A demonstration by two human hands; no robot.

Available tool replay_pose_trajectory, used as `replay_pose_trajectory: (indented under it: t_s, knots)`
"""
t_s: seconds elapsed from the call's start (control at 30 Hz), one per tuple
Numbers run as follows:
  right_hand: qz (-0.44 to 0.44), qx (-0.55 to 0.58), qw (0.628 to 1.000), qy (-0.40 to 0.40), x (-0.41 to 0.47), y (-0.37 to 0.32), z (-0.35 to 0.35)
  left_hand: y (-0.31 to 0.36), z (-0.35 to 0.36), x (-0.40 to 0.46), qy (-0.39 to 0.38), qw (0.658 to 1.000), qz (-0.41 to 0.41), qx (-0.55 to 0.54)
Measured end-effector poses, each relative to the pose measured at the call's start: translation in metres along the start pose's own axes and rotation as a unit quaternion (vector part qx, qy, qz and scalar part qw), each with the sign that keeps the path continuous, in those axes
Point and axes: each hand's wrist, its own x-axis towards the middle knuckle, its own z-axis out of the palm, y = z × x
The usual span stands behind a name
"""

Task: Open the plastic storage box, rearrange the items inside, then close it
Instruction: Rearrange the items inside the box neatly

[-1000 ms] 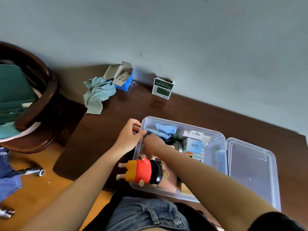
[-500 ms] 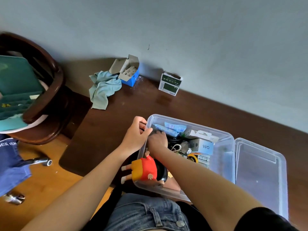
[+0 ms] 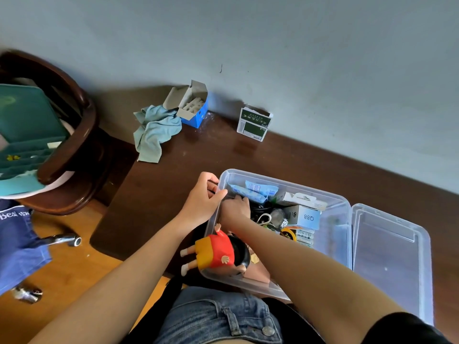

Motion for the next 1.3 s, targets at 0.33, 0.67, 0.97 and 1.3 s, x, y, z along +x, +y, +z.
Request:
replay_pose_trajectory:
  t_s: [0.33,0.67,0.97,1.3]
  knots:
    - [-0.053,0.32,0.942,0.091,-0.072,0.057,-0.046,0.011,0.008,-0.003,0.034,0.997,-0.019,0.068]
    - [0.021,0.151,0.983,0.102,-0.139,0.17,-0.007,0.018,0.019,-0.002,0.076,0.976,0.005,0.206]
    - [-0.029,-0.127,0.991,0.002,-0.118,0.172,0.041,0.014,0.022,-0.004,0.092,0.97,0.031,0.223]
    - [-0.009,0.011,0.999,0.046,-0.12,0.173,0.02,0.012,0.022,-0.003,0.084,0.974,0.021,0.208]
